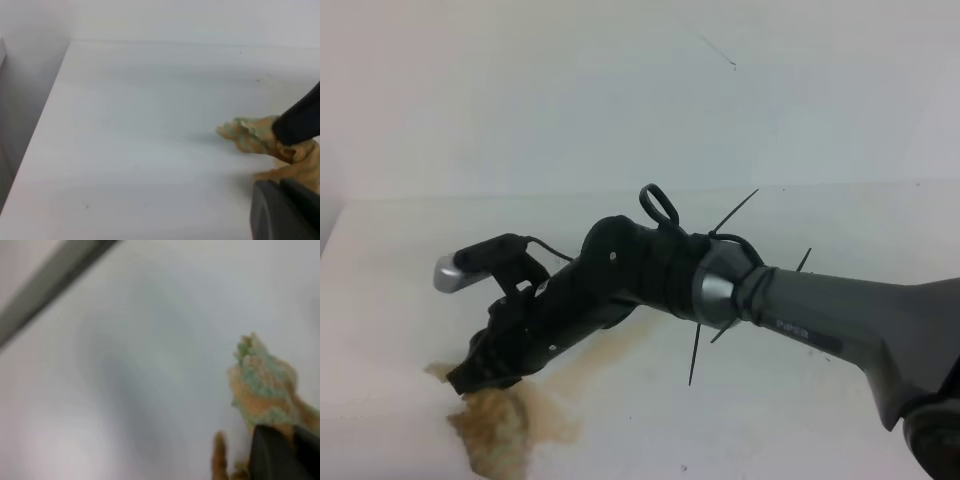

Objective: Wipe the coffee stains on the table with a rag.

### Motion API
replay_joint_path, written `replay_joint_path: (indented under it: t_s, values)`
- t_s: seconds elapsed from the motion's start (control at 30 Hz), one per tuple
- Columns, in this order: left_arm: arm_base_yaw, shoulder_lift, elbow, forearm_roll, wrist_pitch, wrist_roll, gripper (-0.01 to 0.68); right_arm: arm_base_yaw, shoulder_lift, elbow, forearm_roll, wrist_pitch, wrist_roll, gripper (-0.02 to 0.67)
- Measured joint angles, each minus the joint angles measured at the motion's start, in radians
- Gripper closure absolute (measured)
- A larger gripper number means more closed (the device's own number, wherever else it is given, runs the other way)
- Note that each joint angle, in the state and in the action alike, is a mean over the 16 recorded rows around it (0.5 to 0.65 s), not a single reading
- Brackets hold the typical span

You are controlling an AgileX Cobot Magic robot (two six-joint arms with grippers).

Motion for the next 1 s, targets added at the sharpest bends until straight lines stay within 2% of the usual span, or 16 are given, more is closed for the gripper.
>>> replay_joint_path:
  t_s: [0.2, 0.3, 0.77, 0.87, 1.0]
  values:
    - [0.000, 0.000, 0.000, 0.000, 0.000, 0.000, 0.675, 0.004, 0.008, -0.002, -0.180, 0.012, 0.067, 0.614]
    - [0.000, 0.000, 0.000, 0.000, 0.000, 0.000, 0.675, 0.000, 0.011, -0.010, -0.238, 0.030, 0.068, 0.584]
    - [0.000, -0.002, 0.002, 0.000, -0.001, 0.000, 0.675, 0.003, 0.010, -0.132, -0.453, 0.204, -0.062, 0.270]
    - [0.000, -0.002, 0.002, 0.000, -0.001, 0.000, 0.675, 0.010, 0.011, -0.142, -0.485, 0.225, -0.091, 0.232]
    - [0.000, -0.002, 0.002, 0.000, -0.001, 0.000, 0.675, 0.019, 0.017, -0.136, -0.496, 0.239, -0.121, 0.216]
